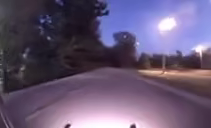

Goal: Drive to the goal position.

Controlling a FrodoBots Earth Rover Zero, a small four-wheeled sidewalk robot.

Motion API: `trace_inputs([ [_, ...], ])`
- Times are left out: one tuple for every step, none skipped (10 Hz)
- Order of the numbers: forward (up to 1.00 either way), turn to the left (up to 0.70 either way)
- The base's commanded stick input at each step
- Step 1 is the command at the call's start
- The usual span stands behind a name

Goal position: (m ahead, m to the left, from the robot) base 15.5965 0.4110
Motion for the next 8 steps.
trace_inputs([
  [1.0,0.0],
  [1.0,0.0],
  [1.0,0.0],
  [1.0,0.0],
  [1.0,0.0],
  [1.0,0.0],
  [1.0,0.0],
  [1.0,0.0],
])
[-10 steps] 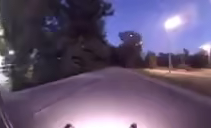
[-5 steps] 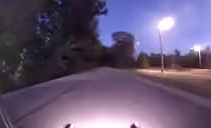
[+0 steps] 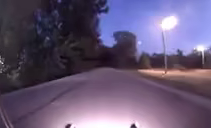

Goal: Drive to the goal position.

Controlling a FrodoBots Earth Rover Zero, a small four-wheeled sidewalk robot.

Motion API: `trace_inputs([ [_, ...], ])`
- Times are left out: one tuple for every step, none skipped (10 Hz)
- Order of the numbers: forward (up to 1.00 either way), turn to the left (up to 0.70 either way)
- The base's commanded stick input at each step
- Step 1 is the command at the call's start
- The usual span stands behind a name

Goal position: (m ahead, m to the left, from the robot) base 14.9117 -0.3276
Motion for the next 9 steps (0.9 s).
trace_inputs([
  [1.0,0.0],
  [1.0,0.0],
  [1.0,0.0],
  [1.0,0.0],
  [1.0,0.0],
  [1.0,0.0],
  [1.0,0.0],
  [1.0,0.0],
  [1.0,0.0],
])
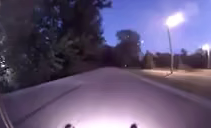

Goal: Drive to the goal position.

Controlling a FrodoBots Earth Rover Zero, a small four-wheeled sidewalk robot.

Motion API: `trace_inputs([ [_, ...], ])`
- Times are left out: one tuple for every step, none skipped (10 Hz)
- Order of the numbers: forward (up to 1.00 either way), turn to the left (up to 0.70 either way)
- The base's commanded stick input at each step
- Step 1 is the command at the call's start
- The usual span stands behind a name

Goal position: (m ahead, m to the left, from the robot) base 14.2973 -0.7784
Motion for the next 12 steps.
trace_inputs([
  [1.0,0.0],
  [1.0,0.0],
  [1.0,0.0],
  [1.0,0.0],
  [1.0,0.0],
  [1.0,0.0],
  [1.0,0.0],
  [1.0,0.0],
  [1.0,0.0],
  [1.0,0.0],
  [1.0,0.0],
  [1.0,0.0],
])
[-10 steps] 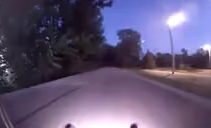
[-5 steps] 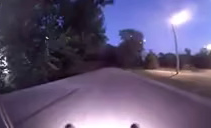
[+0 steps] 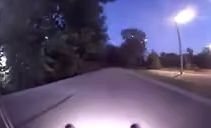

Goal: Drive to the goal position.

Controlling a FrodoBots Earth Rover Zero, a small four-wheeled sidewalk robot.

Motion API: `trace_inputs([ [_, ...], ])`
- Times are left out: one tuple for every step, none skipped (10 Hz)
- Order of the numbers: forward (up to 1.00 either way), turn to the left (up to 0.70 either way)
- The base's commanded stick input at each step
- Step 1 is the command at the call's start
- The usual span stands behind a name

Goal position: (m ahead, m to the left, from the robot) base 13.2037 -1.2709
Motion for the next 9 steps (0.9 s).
trace_inputs([
  [1.0,0.0],
  [1.0,0.0],
  [1.0,0.0],
  [1.0,0.0],
  [1.0,0.0],
  [1.0,-0.25],
  [1.0,-0.4],
  [1.0,-0.4],
  [1.0,-0.4],
])
